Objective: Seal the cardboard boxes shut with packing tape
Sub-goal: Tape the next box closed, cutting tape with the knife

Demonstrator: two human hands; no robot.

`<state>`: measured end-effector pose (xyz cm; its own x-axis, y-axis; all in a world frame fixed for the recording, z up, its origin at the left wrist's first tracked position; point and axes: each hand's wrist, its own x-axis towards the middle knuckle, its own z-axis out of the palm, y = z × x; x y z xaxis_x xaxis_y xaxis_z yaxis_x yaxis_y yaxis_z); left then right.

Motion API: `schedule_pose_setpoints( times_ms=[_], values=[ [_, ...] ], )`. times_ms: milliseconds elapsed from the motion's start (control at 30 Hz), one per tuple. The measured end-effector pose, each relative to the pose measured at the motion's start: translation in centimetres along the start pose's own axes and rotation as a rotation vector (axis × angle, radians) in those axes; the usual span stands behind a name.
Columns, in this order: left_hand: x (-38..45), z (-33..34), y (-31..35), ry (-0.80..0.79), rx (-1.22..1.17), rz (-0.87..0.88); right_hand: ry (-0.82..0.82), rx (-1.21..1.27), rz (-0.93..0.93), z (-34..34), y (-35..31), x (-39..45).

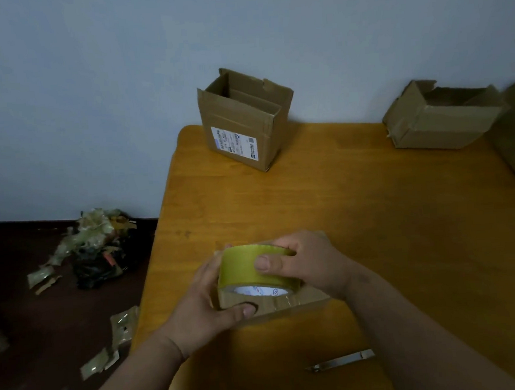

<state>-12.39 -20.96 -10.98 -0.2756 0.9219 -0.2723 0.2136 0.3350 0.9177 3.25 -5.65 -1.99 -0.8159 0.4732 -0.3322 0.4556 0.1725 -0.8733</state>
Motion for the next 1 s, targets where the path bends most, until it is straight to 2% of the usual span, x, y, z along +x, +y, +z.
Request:
schedule_pose_setpoints(
  times_ms=[233, 433, 500, 600, 667, 700, 767, 867, 900, 1000],
  values=[
    [0.1, -0.6, 0.5, -0.04, 0.091, 0.006, 0.126, -0.272, -0.001, -4.1, -0.3, -0.6],
    [0.2, -0.7, 1.1, -0.065, 0.154, -0.064, 0.232, -0.299, 0.02, -7.2, 0.7, -2.7],
    [0.4, -1.0, 1.6, -0.053, 0.318, -0.086, 0.249, -0.308, -0.001, -6.9, 0.7, -2.6],
    [0.8, -1.0, 3.8, -0.043, 0.754, -0.095, 0.246, -0.32, -0.025, -6.8, 0.7, -2.6],
    [1.1, -0.5, 6.1, -0.122, 0.855, -0.007, 0.24, -0.329, -0.037, -6.9, 1.0, -2.9],
    [1.3, -0.3, 7.5, -0.188, 0.809, 0.048, 0.237, -0.331, -0.036, -6.9, 1.1, -3.0],
    [1.7, 0.0, 10.1, -0.294, 0.543, 0.071, 0.234, -0.326, -0.022, -6.9, 1.3, -3.2],
    [3.4, 0.2, 12.6, -0.383, 0.09, -0.04, 0.24, -0.294, -0.003, -6.9, 1.1, -3.3],
    [4.1, 0.2, 13.2, -0.424, 0.023, -0.067, 0.246, -0.278, 0.006, -6.8, 1.0, -3.4],
    [5.8, 0.3, 14.0, -0.571, 0.019, -0.117, 0.283, -0.22, 0.025, -6.5, 0.7, -3.7]
  ],
)
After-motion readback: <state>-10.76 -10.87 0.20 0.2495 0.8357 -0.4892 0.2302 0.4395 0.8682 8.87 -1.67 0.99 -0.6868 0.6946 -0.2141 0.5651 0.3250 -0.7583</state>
